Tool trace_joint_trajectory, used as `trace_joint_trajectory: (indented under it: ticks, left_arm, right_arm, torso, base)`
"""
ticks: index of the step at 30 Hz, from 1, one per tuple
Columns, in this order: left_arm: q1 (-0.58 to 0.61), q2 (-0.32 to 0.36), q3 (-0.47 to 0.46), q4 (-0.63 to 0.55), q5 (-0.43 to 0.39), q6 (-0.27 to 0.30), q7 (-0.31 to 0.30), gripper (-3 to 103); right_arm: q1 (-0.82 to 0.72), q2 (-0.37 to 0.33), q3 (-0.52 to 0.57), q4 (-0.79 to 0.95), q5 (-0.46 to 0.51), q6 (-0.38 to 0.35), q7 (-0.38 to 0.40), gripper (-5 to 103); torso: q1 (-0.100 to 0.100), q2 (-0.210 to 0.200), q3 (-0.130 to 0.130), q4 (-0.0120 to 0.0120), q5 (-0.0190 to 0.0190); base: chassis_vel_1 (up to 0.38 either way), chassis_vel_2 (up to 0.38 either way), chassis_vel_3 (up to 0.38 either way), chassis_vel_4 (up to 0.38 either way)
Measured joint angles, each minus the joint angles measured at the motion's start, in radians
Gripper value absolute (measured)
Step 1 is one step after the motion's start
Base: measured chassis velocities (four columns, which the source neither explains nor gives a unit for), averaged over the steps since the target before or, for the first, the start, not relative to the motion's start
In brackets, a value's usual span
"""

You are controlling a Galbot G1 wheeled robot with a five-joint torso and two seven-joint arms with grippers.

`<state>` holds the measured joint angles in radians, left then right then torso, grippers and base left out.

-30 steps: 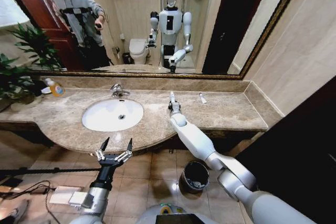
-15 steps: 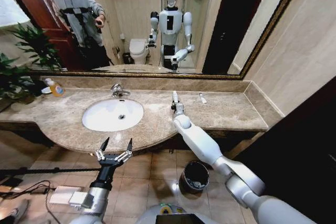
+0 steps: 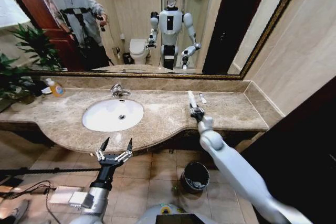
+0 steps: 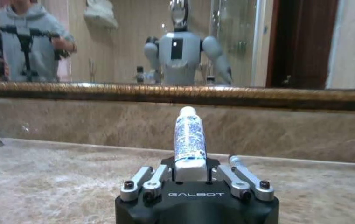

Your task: Pick up the trash from the sink and place it in the trash bin.

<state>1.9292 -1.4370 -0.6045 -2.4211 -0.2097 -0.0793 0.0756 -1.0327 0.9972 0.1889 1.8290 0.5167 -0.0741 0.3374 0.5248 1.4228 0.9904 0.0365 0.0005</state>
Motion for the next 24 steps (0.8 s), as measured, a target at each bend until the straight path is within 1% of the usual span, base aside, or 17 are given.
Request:
trace_joint_trajectory:
  ticks: [2, 3, 4, 6, 7, 9, 10, 11, 12, 14, 16, 17, 18, 19, 22, 23, 24]
  left_arm:
    - [0.000, 0.000, 0.000, 0.000, 0.000, 0.000, 0.000, 100]
    - [0.000, 0.000, 0.000, 0.000, 0.000, 0.000, 0.000, 100]
    - [0.000, 0.000, 0.000, 0.000, 0.000, 0.000, 0.000, 100]
    - [0.000, 0.000, 0.000, 0.000, 0.000, 0.000, 0.000, 100]
    - [0.000, 0.000, 0.000, 0.000, 0.000, 0.000, 0.000, 100]
    - [0.000, 0.000, 0.000, 0.000, 0.000, 0.000, 0.000, 100]
    - [0.000, 0.000, 0.000, 0.000, 0.000, 0.000, 0.000, 100]
    - [0.000, 0.000, 0.000, 0.000, 0.000, 0.000, 0.000, 100]
    - [0.000, 0.000, 0.000, 0.000, 0.000, 0.000, 0.000, 100]
    - [0.000, 0.000, 0.000, 0.000, 0.000, 0.000, 0.000, 100]
    - [0.000, 0.000, 0.000, 0.000, 0.000, 0.000, 0.000, 100]
    - [0.000, 0.000, 0.000, 0.000, 0.000, 0.000, 0.000, 100]
    - [0.000, 0.000, 0.000, 0.000, 0.000, 0.000, 0.000, 100]
    - [0.000, 0.000, 0.000, 0.000, 0.000, 0.000, 0.000, 100]
    - [0.000, 0.000, 0.000, 0.000, 0.000, 0.000, 0.000, 100]
    - [0.000, 0.000, 0.000, 0.000, 0.000, 0.000, 0.000, 100]
    - [0.000, 0.000, 0.000, 0.000, 0.000, 0.000, 0.000, 100]
  right_arm:
    - [-0.104, -0.015, 0.058, 0.074, -0.004, 0.030, -0.006, 27]
    - [-0.104, -0.015, 0.058, 0.074, -0.004, 0.030, -0.006, 27]
    - [-0.167, -0.011, 0.095, 0.103, -0.013, 0.046, -0.011, 27]
    - [-0.283, 0.027, 0.172, 0.136, -0.045, 0.067, -0.041, 27]
    - [-0.283, 0.027, 0.172, 0.136, -0.045, 0.067, -0.041, 27]
    - [-0.372, 0.074, 0.229, 0.140, -0.097, 0.109, -0.065, 27]
    - [-0.372, 0.074, 0.229, 0.140, -0.097, 0.109, -0.065, 27]
    - [-0.421, 0.104, 0.259, 0.135, -0.129, 0.142, -0.077, 27]
    - [-0.449, 0.120, 0.273, 0.129, -0.144, 0.158, -0.083, 27]
    - [-0.496, 0.147, 0.297, 0.113, -0.172, 0.193, -0.096, 27]
    - [-0.507, 0.154, 0.303, 0.106, -0.179, 0.203, -0.100, 27]
    - [-0.543, 0.177, 0.324, 0.079, -0.199, 0.242, -0.119, 27]
    - [-0.563, 0.192, 0.335, 0.060, -0.207, 0.260, -0.130, 27]
    - [-0.563, 0.192, 0.335, 0.060, -0.207, 0.260, -0.130, 27]
    - [-0.600, 0.235, 0.343, -0.013, -0.234, 0.304, -0.159, 27]
    - [-0.600, 0.235, 0.343, -0.013, -0.234, 0.304, -0.159, 27]
    - [-0.606, 0.252, 0.342, -0.044, -0.246, 0.320, -0.169, 27]
  torso:
    - [0.000, 0.000, 0.000, 0.0003, -0.0002]
    - [0.000, 0.000, 0.000, 0.0003, -0.0002]
    - [0.000, 0.000, 0.000, 0.0004, -0.0002]
    - [0.000, 0.000, 0.000, 0.0001, 0.0000]
    - [0.000, 0.000, 0.000, 0.0001, 0.0000]
    - [0.000, 0.000, 0.000, 0.0001, -0.0001]
    - [0.000, 0.000, 0.000, 0.0001, -0.0001]
    - [0.000, 0.000, 0.000, 0.0001, -0.0003]
    - [0.000, 0.000, 0.000, 0.0002, -0.0004]
    - [0.000, 0.000, 0.000, 0.0002, -0.0005]
    - [0.000, 0.000, 0.000, 0.0003, -0.0005]
    - [0.000, 0.000, 0.000, 0.0003, -0.0006]
    - [0.000, 0.000, 0.000, 0.0003, -0.0006]
    - [0.000, 0.000, 0.000, 0.0003, -0.0006]
    - [0.000, 0.000, 0.000, 0.0002, -0.0005]
    - [0.000, 0.000, 0.000, 0.0002, -0.0005]
    - [0.000, 0.000, 0.000, 0.0002, -0.0006]
  base:
    - [0.000, 0.000, 0.000, 0.000]
    - [0.000, 0.000, 0.000, 0.000]
    - [0.000, 0.000, 0.000, 0.000]
    - [0.000, 0.000, 0.000, 0.000]
    - [0.000, 0.000, 0.000, 0.000]
    - [0.000, 0.000, 0.000, 0.000]
    - [0.000, 0.000, 0.000, 0.000]
    - [0.000, 0.000, 0.000, 0.000]
    - [0.000, 0.000, 0.000, 0.000]
    - [0.000, 0.000, 0.000, 0.000]
    - [0.000, 0.000, 0.000, 0.000]
    - [0.000, 0.000, 0.000, 0.000]
    - [0.000, 0.000, 0.000, 0.000]
    - [0.000, 0.000, 0.000, 0.000]
    - [0.000, 0.000, 0.000, 0.000]
    - [0.000, 0.000, 0.000, 0.000]
    - [0.000, 0.000, 0.000, 0.000]
